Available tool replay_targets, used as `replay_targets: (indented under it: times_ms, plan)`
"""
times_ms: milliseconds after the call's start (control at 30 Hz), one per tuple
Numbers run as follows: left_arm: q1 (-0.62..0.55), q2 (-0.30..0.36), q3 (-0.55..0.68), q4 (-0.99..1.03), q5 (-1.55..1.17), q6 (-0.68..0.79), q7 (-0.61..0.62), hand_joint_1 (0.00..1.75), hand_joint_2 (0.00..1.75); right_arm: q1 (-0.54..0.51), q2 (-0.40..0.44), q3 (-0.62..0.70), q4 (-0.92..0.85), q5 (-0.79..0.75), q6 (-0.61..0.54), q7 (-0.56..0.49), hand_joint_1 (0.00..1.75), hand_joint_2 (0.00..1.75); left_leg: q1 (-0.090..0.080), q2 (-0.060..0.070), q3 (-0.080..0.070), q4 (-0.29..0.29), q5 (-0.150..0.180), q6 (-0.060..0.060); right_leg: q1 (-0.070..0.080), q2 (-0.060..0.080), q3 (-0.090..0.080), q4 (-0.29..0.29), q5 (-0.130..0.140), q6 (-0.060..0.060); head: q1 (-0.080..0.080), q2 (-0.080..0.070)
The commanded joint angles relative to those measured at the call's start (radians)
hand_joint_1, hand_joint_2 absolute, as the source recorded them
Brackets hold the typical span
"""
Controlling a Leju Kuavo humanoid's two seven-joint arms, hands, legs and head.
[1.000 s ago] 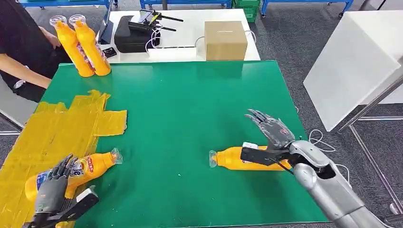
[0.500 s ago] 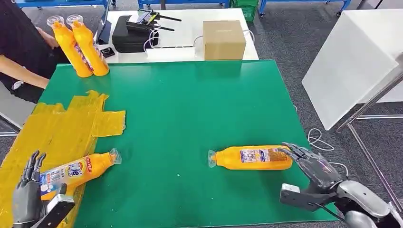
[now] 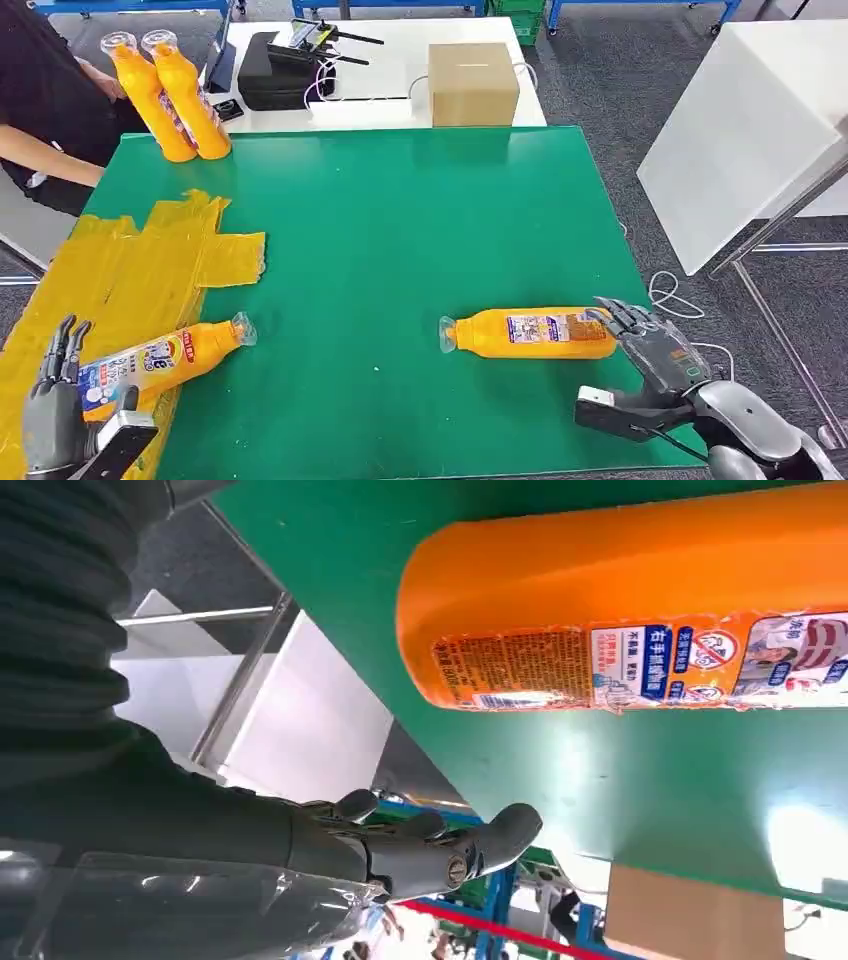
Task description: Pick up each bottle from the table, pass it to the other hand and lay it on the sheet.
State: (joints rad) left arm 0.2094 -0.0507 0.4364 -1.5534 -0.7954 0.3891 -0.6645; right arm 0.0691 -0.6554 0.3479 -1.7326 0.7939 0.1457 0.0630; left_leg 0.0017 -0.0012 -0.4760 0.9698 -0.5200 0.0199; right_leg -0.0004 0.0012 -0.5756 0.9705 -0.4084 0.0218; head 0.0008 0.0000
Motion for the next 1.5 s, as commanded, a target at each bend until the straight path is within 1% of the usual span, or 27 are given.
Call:
replay_targets:
  times_ms: [33, 200, 367, 500, 567, 633, 767, 933, 967, 1000, 1100, 1300, 1433, 1500]
  plan:
    - [-0.033, -0.006, -0.026, 0.036, 0.002, 0.009, 0.011, 0.0, 0.0, -0.202, 0.157, 0.095, 0.276, 0.044, 0.015, 0.008, 0.0, 1.75, 0.002, 0.006, 0.006, -0.004, 0.0, -0.001, 0.002, 0.006, 0.005, -0.005, 0.003, 0.0, 0.0, 0.0]
    - [-0.041, 0.006, -0.045, 0.048, 0.006, 0.017, 0.02, 0.0, 0.0, -0.237, 0.179, 0.133, 0.336, 0.053, 0.013, 0.008, 0.0, 1.75, 0.001, 0.004, 0.005, -0.003, 0.001, -0.001, 0.001, 0.003, 0.003, -0.003, 0.002, 0.0, 0.0, 0.0]
    - [-0.05, 0.024, -0.081, 0.058, 0.017, 0.032, 0.034, 0.0, 0.0, -0.304, 0.235, 0.205, 0.459, 0.075, 0.008, 0.013, 0.0, 1.75, 0.002, 0.005, 0.006, -0.003, 0.0, -0.001, 0.002, 0.004, 0.004, -0.004, 0.002, 0.0, 0.0, 0.0]
    - [-0.047, 0.029, -0.084, 0.06, 0.03, 0.03, 0.037, 0.0, 0.0, -0.331, 0.252, 0.232, 0.503, 0.08, 0.009, 0.013, 0.0, 1.75, 0.001, 0.005, 0.004, -0.002, 0.0, -0.001, 0.001, 0.004, 0.003, -0.002, 0.001, 0.0, 0.0, 0.0]
    - [-0.048, 0.03, -0.09, 0.061, 0.034, 0.029, 0.035, 0.0, 0.0, -0.343, 0.263, 0.246, 0.529, 0.085, 0.01, 0.016, 0.0, 1.75, 0.002, 0.006, 0.006, -0.003, 0.0, -0.001, 0.002, 0.005, 0.004, -0.004, 0.002, 0.0, 0.0, 0.0]
    - [-0.051, 0.031, -0.1, 0.06, 0.035, 0.032, 0.034, 0.0, 0.0, -0.362, 0.28, 0.262, 0.573, 0.09, 0.01, 0.02, 0.0, 1.75, 0.001, 0.005, 0.005, -0.003, 0.0, -0.001, 0.001, 0.004, 0.004, -0.003, 0.001, 0.0, 0.0, 0.0]
    - [-0.052, 0.03, -0.103, 0.059, 0.035, 0.032, 0.035, 0.0, 0.0, -0.362, 0.281, 0.264, 0.578, 0.089, 0.01, 0.019, 0.0, 1.75, 0.001, 0.005, 0.005, -0.003, 0.0, -0.001, 0.001, 0.004, 0.004, -0.003, 0.001, 0.0, 0.0, 0.0]
    - [-0.053, 0.041, -0.121, 0.062, 0.042, 0.038, 0.044, 0.0, 0.0, -0.379, 0.276, 0.302, 0.621, 0.098, 0.021, 0.024, 0.02, 1.75, 0.001, 0.003, 0.004, -0.002, 0.001, -0.001, 0.001, 0.002, 0.003, -0.002, 0.001, 0.0, 0.0, 0.0]
    - [-0.051, 0.041, -0.121, 0.061, 0.042, 0.04, 0.045, 0.0, 0.0, -0.371, 0.273, 0.299, 0.616, 0.088, 0.019, 0.018, 1.34, 1.75, 0.001, 0.003, 0.006, -0.003, 0.001, -0.001, 0.001, 0.002, 0.004, -0.003, 0.001, 0.0, 0.0, 0.0]
    - [-0.049, 0.042, -0.122, 0.059, 0.043, 0.04, 0.049, 0.0, 0.0, -0.364, 0.264, 0.302, 0.602, 0.084, 0.016, 0.018, 1.75, 1.75, 0.001, 0.003, 0.006, -0.003, 0.001, -0.001, 0.002, 0.002, 0.005, -0.003, 0.001, 0.0, 0.0, 0.0]
    - [-0.041, 0.041, -0.12, 0.052, 0.054, 0.023, 0.054, 0.0, 0.0, -0.343, 0.249, 0.293, 0.562, 0.067, 0.01, 0.02, 1.75, 1.75, 0.001, 0.001, 0.006, -0.002, 0.001, -0.001, 0.001, 0.001, 0.005, -0.002, 0.0, 0.0, 0.0, 0.0]
    - [-0.039, 0.039, -0.118, 0.051, 0.06, 0.015, 0.052, 0.0, 0.0, -0.335, 0.253, 0.281, 0.551, 0.055, 0.006, 0.019, 1.75, 1.75, 0.001, 0.002, 0.007, -0.002, 0.0, -0.001, 0.001, 0.001, 0.005, -0.002, 0.0, 0.0, 0.0, 0.0]
    - [-0.043, 0.033, -0.115, 0.051, 0.101, -0.053, 0.047, 0.0, 0.0, -0.3, 0.251, 0.252, 0.497, 0.029, -0.011, 0.011, 1.75, 1.75, 0.001, 0.001, 0.008, -0.002, 0.0, -0.001, 0.002, 0.001, 0.006, -0.003, 0.0, 0.0, 0.0, 0.0]
    - [-0.043, 0.03, -0.117, 0.041, 0.159, -0.133, 0.046, 0.0, 0.0, -0.287, 0.273, 0.231, 0.48, 0.003, -0.026, -0.004, 1.75, 1.75, 0.001, 0.0, 0.008, -0.002, 0.0, -0.001, 0.001, 0.0, 0.006, -0.002, 0.0, 0.0, 0.0, 0.0]
